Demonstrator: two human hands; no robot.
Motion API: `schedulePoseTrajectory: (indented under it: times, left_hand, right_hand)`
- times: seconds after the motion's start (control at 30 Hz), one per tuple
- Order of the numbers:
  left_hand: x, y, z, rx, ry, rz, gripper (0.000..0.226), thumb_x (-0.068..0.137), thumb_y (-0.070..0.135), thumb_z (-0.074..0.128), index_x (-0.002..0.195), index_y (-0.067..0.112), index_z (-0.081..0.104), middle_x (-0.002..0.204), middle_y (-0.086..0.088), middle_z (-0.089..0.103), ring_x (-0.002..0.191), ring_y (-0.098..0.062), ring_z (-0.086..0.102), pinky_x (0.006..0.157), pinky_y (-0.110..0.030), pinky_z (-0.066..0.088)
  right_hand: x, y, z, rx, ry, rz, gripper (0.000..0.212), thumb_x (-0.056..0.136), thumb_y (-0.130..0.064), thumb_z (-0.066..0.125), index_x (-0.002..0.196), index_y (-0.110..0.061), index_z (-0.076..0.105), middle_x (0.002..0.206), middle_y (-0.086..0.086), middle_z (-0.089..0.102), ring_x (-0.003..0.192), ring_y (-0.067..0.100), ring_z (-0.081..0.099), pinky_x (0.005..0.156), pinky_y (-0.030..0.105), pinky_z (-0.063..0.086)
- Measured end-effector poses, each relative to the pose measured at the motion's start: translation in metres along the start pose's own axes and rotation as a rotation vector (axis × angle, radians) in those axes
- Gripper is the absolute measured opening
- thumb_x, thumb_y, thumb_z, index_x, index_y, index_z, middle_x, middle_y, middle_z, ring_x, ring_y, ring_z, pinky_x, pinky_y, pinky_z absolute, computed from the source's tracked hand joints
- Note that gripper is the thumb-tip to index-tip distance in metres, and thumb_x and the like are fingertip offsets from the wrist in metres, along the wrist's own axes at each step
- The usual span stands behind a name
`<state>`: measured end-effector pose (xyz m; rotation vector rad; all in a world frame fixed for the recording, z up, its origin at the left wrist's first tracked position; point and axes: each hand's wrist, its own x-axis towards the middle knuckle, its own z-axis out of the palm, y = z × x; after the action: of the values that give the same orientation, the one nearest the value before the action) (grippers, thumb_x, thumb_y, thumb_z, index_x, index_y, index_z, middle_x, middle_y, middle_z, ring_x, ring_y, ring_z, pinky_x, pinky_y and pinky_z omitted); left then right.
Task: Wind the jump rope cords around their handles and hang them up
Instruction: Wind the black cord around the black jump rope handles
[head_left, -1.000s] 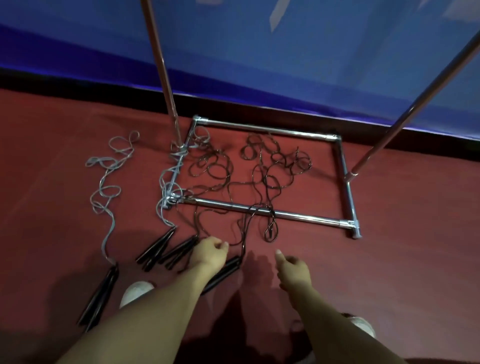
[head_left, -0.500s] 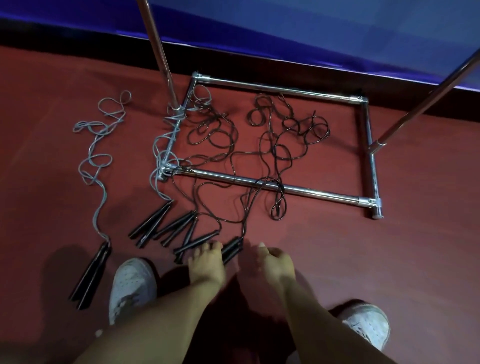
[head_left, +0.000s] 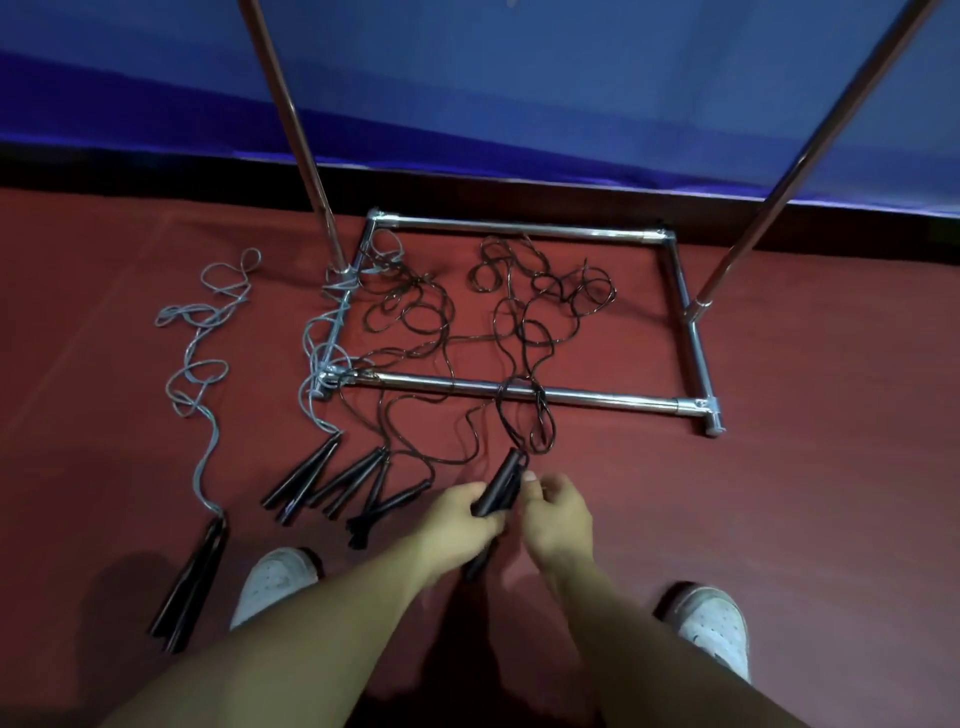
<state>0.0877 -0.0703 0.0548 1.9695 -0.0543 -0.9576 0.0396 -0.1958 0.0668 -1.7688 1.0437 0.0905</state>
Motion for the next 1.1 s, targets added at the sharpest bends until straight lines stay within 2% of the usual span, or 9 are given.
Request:
schedulePoseTrajectory:
  times: [0.1, 0.23, 0.33, 0.43, 0.6, 0.73, 0.8, 0.9, 1.1]
  left_hand:
    - [-0.024, 0.043, -0.024, -0.101, -0.118, 0.063, 0.008, 0.097, 0.011, 0.063, 0.105, 0.011, 0.065, 0.084, -0.006, 0.069, 0.071, -0.024, 0.069, 0.057, -0.028, 0.055]
    - [-0.049, 0.103, -0.060, 0.007, -0.230, 0.164, 0.007, 0.098, 0.011, 0.062, 0.105, 0.013, 0.060, 0.085, -0.007, 0.068, 0.067, -0.021, 0.070, 0.057, -0.032, 0.058]
    - [-0.072, 0.158, -0.089, 0.156, -0.316, 0.232, 0.006, 0.097, 0.011, 0.064, 0.100, 0.014, 0.060, 0.087, -0.008, 0.067, 0.070, -0.021, 0.072, 0.058, -0.032, 0.060]
    - [-0.103, 0.216, -0.119, 0.231, -0.289, 0.302, 0.011, 0.096, 0.009, 0.066, 0.105, 0.011, 0.061, 0.085, -0.009, 0.069, 0.066, -0.020, 0.071, 0.057, -0.031, 0.060]
    - [-0.152, 0.287, -0.159, 0.297, -0.227, 0.386, 0.033, 0.094, 0.010, 0.069, 0.125, 0.016, 0.062, 0.076, -0.001, 0.072, 0.062, -0.014, 0.070, 0.057, -0.029, 0.057]
    - [-0.172, 0.314, -0.177, 0.266, -0.189, 0.401, 0.041, 0.091, 0.009, 0.072, 0.128, 0.021, 0.061, 0.100, -0.008, 0.074, 0.071, -0.017, 0.074, 0.059, -0.027, 0.058]
    - [-0.173, 0.317, -0.185, 0.186, -0.161, 0.406, 0.040, 0.088, 0.005, 0.074, 0.124, 0.020, 0.065, 0.111, -0.009, 0.072, 0.076, -0.022, 0.075, 0.058, -0.028, 0.057]
    - [-0.172, 0.308, -0.187, -0.022, -0.141, 0.388, 0.039, 0.084, -0.003, 0.074, 0.118, 0.016, 0.068, 0.105, -0.012, 0.075, 0.076, -0.028, 0.073, 0.060, -0.030, 0.056]
    - [-0.161, 0.283, -0.180, -0.629, -0.180, 0.343, 0.043, 0.072, 0.001, 0.071, 0.114, 0.009, 0.068, 0.099, -0.018, 0.072, 0.075, -0.027, 0.072, 0.058, -0.026, 0.059]
  right_hand:
    - [-0.006, -0.024, -0.027, 0.024, 0.065, -0.184, 0.031, 0.101, -0.037, 0.048, 0.122, -0.018, 0.058, 0.117, -0.001, 0.063, 0.113, 0.021, 0.059, 0.091, 0.027, 0.040]
    - [-0.022, -0.081, -0.058, -0.036, 0.105, -0.529, 0.040, 0.104, -0.037, 0.039, 0.140, -0.023, 0.050, 0.140, -0.011, 0.046, 0.128, 0.008, 0.045, 0.106, 0.028, 0.035]
    - [-0.038, -0.137, -0.079, -0.104, 0.059, -0.674, 0.041, 0.105, -0.039, 0.036, 0.096, -0.017, 0.070, 0.105, -0.006, 0.064, 0.104, 0.014, 0.057, 0.090, 0.031, 0.043]
    - [-0.055, -0.193, -0.109, -0.166, 0.039, -0.681, 0.058, 0.104, -0.048, 0.034, 0.057, -0.016, 0.043, 0.056, -0.004, 0.052, 0.060, 0.017, 0.050, 0.060, 0.034, 0.037]
    - [-0.064, -0.248, -0.153, -0.156, -0.065, -0.705, 0.056, 0.100, -0.057, 0.039, 0.062, -0.017, 0.048, 0.053, 0.002, 0.051, 0.053, 0.020, 0.049, 0.059, 0.034, 0.040]
    - [-0.087, -0.278, -0.171, -0.134, -0.253, -0.732, 0.051, 0.097, -0.060, 0.045, 0.073, -0.019, 0.065, 0.057, -0.008, 0.046, 0.052, 0.010, 0.042, 0.060, 0.030, 0.034]
    - [-0.098, -0.286, -0.176, -0.109, -0.368, -0.718, 0.044, 0.098, -0.057, 0.046, 0.078, -0.025, 0.068, 0.057, -0.010, 0.051, 0.055, 0.009, 0.045, 0.059, 0.028, 0.035]
    - [-0.109, -0.282, -0.176, 0.044, -0.460, -0.673, 0.040, 0.101, -0.047, 0.048, 0.090, -0.010, 0.062, 0.061, 0.002, 0.051, 0.054, 0.014, 0.043, 0.055, 0.024, 0.035]
    - [-0.115, -0.277, -0.166, 0.186, -0.338, -0.594, 0.032, 0.101, -0.042, 0.050, 0.086, -0.014, 0.055, 0.057, -0.001, 0.047, 0.049, 0.011, 0.036, 0.061, 0.034, 0.034]
